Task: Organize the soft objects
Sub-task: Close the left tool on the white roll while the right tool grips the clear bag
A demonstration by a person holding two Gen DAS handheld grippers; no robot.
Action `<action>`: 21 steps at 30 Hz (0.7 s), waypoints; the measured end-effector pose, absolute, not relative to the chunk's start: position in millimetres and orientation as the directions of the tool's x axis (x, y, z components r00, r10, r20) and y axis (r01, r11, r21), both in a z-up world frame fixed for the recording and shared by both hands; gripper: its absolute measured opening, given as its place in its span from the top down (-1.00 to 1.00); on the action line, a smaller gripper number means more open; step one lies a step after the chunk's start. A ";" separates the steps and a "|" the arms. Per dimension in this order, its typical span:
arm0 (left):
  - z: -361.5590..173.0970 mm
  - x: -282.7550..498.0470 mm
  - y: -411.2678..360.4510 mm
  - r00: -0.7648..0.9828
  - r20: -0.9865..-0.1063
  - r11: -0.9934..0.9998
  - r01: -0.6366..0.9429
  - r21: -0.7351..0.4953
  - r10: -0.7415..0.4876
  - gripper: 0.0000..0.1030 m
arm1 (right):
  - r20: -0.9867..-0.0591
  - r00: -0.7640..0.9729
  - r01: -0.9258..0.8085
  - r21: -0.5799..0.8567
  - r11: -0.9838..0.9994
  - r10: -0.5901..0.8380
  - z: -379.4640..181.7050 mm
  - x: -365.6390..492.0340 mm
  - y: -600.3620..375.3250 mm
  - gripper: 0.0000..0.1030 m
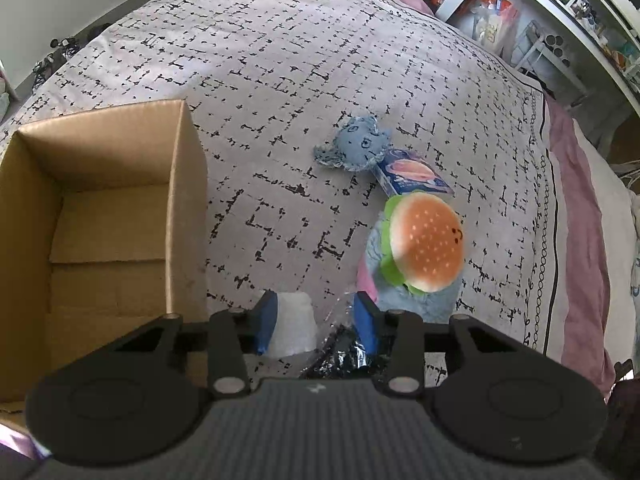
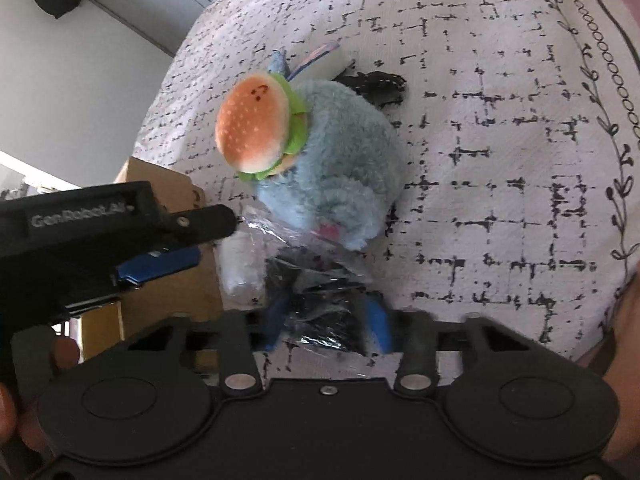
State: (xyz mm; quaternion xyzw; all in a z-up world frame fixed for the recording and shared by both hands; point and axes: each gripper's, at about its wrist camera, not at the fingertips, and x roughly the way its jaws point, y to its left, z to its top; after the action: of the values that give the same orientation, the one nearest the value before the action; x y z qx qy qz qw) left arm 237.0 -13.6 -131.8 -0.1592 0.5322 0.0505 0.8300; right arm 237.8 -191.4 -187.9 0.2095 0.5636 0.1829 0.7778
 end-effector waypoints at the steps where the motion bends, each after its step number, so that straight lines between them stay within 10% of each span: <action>1: -132.3 236.7 -14.7 0.425 -0.901 0.944 -0.255 -0.207 -0.083 0.20 | -0.801 0.301 -0.050 0.529 0.847 0.518 -186.1 237.5 -191.5 0.41; 21: -159.2 246.1 -46.9 0.326 -0.943 0.961 -0.276 -0.028 0.067 0.19 | -0.820 0.373 0.053 0.487 0.872 0.435 -173.6 227.3 -230.6 0.48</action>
State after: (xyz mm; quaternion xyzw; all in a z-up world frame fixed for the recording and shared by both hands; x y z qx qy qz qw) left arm 246.1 -46.9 -159.2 -0.0918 0.5706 0.1059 0.8092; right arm 227.3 -230.6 -173.6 0.2229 0.5470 0.1198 0.7980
